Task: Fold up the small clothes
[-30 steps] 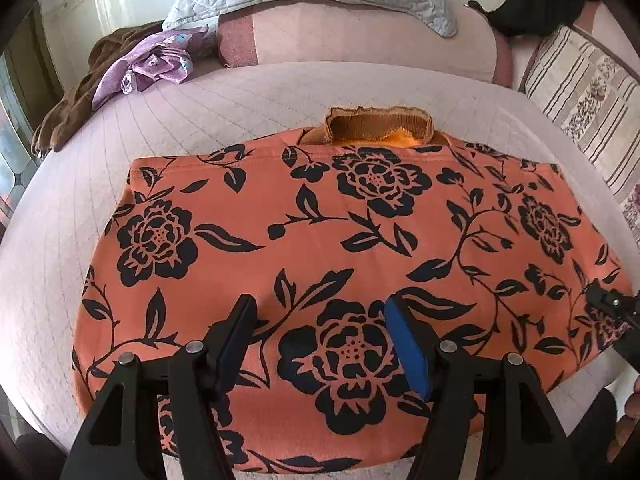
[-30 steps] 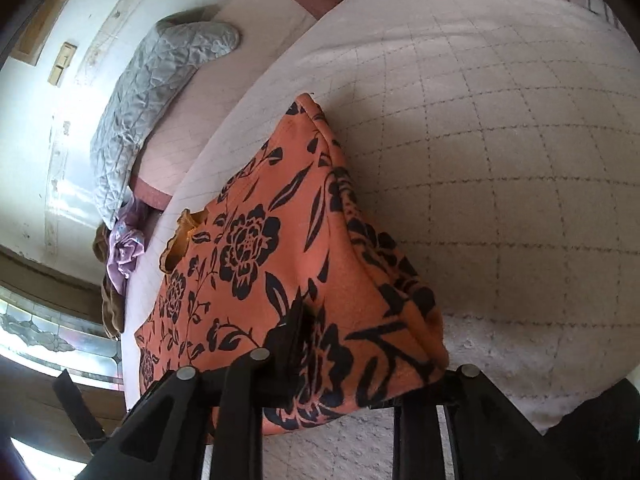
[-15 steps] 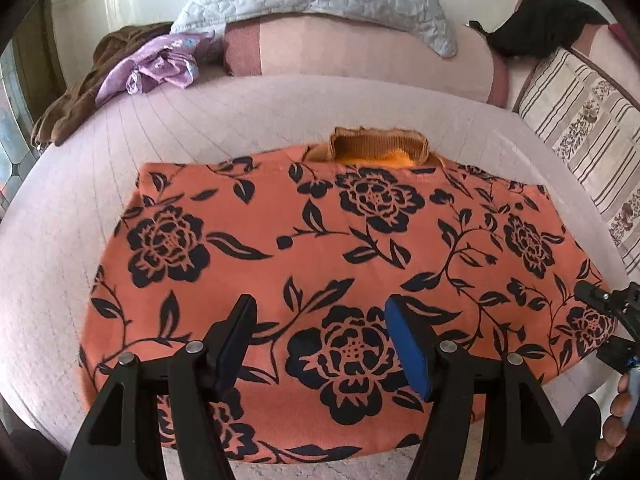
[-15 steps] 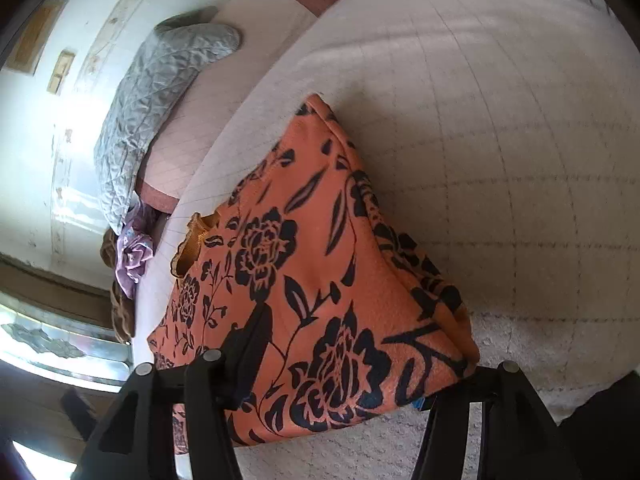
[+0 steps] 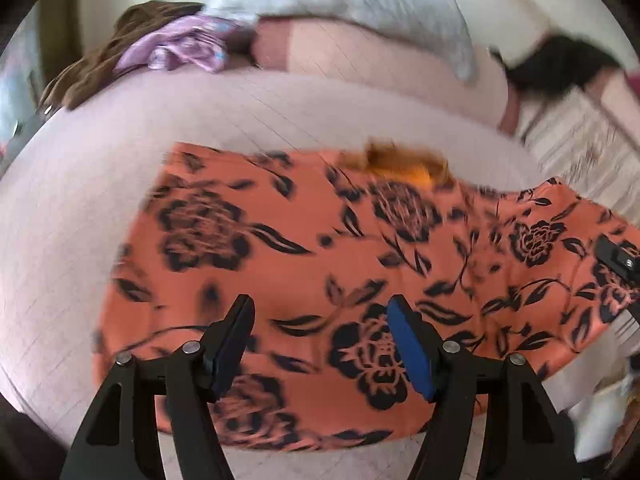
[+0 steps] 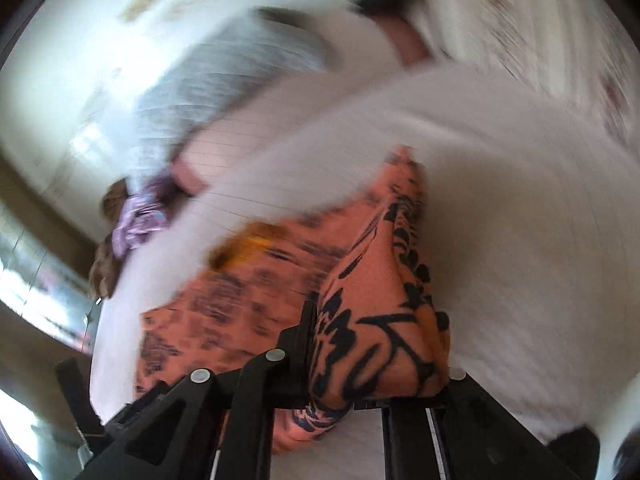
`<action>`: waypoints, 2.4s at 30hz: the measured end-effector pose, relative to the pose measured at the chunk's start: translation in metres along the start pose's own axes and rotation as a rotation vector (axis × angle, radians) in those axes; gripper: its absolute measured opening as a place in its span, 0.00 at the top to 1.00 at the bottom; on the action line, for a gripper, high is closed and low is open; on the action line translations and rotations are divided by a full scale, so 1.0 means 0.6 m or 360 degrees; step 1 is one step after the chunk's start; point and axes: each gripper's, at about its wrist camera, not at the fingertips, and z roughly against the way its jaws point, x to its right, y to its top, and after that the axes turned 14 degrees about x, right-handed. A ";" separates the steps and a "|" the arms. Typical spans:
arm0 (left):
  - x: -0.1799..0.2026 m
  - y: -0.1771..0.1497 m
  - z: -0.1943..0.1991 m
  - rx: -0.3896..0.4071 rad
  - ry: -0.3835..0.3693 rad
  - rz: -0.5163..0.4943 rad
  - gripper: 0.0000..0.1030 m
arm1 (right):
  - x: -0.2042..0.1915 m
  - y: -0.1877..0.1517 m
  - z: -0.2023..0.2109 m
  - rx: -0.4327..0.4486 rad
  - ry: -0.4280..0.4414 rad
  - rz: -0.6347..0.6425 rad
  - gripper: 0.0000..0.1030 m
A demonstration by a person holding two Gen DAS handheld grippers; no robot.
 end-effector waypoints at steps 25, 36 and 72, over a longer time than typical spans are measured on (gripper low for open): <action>-0.080 0.021 -0.049 -0.0343 -0.0517 0.0527 0.30 | -0.171 -0.201 0.009 -0.0264 0.0509 0.0375 0.25; -0.038 0.033 -0.065 -0.0348 -0.0417 0.0349 0.86 | -0.093 -0.179 0.021 -0.0232 0.0462 0.0137 0.25; -0.216 -0.039 -0.016 -0.0131 -0.0096 0.0284 0.87 | -0.120 -0.191 -0.002 -0.0325 0.0423 0.0234 0.25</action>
